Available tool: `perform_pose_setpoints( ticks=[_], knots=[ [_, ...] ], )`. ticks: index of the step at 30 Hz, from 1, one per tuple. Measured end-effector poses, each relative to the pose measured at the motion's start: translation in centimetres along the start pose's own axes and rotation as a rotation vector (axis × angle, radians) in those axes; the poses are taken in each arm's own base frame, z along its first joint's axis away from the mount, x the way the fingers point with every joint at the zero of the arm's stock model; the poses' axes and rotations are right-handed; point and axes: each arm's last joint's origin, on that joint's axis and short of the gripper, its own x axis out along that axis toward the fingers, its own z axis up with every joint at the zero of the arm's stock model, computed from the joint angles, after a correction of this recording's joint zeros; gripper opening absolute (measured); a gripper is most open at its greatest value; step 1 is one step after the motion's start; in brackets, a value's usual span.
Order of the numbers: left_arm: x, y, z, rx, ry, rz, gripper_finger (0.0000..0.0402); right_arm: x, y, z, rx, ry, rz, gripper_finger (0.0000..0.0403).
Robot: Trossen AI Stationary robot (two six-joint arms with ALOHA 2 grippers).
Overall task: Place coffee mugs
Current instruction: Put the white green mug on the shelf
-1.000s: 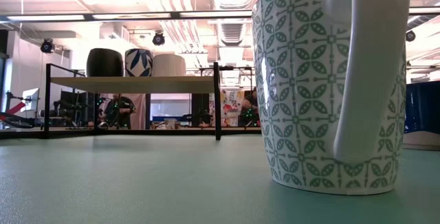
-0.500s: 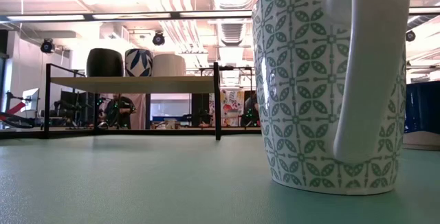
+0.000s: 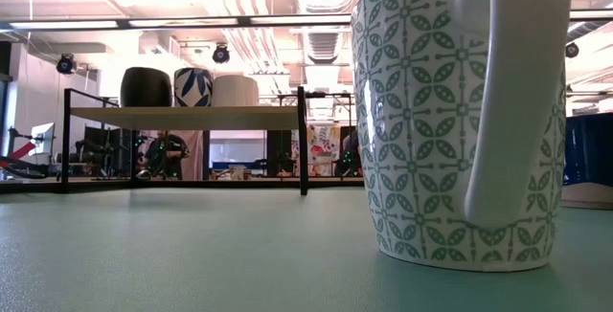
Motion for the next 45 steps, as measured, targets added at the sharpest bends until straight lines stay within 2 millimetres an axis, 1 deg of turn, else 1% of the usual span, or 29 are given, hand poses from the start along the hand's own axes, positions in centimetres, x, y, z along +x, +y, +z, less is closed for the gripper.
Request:
perform_pose_setpoints(
  ticks=[4, 7, 10, 17, 21, 23, 25, 30, 32, 40, 45],
  knots=[
    [0.0, 0.0, 0.0, 0.001, 0.002, 0.000, 0.0064, 0.5, -0.2, 0.3, -0.015, 0.010, -0.006, 0.0132],
    [0.0, 0.0, 0.0, 0.001, 0.001, 0.001, 0.0064, 0.7, -0.2, 0.4, -0.018, 0.017, -0.006, 0.0116],
    [-0.1, 0.1, 0.0, -0.002, -0.003, 0.001, 0.0064, 0.9, -0.2, 0.4, -0.042, 0.025, -0.001, 0.0091],
    [-0.6, 0.6, 0.3, -0.020, -0.022, 0.004, 0.0064, 1.0, 0.0, 0.5, -0.069, 0.047, 0.051, 0.0019],
    [-0.9, 0.9, 0.6, -0.035, -0.038, 0.007, 0.0064, 0.7, 0.0, 0.4, -0.100, 0.064, 0.072, 0.0014],
    [-1.2, 1.2, 0.7, -0.044, -0.048, 0.008, 0.0064, 0.0, -0.1, 0.4, -0.121, 0.083, 0.086, 0.0014],
    [-1.4, 1.4, 0.8, -0.051, -0.056, 0.009, 0.0064, -1.2, -0.1, 0.7, -0.147, 0.076, 0.102, 0.0014],
    [-1.7, 1.7, 1.0, -0.065, -0.071, 0.011, 0.0064, -4.7, 0.1, 2.2, -0.231, 0.014, 0.171, 0.0013],
    [-1.7, 1.7, 1.0, -0.069, -0.071, 0.011, 0.0064, -6.2, 0.4, 2.9, -0.277, -0.035, 0.195, 0.0013],
    [-1.8, 1.7, 1.0, -0.070, -0.071, 0.011, 0.0064, -11.5, 2.4, 4.8, -0.484, -0.237, 0.244, 0.0013],
    [-1.8, 1.8, 1.0, -0.072, -0.074, 0.011, 0.0064, -13.4, 4.1, 5.8, -0.576, -0.303, 0.265, 0.0013]
  ],
)
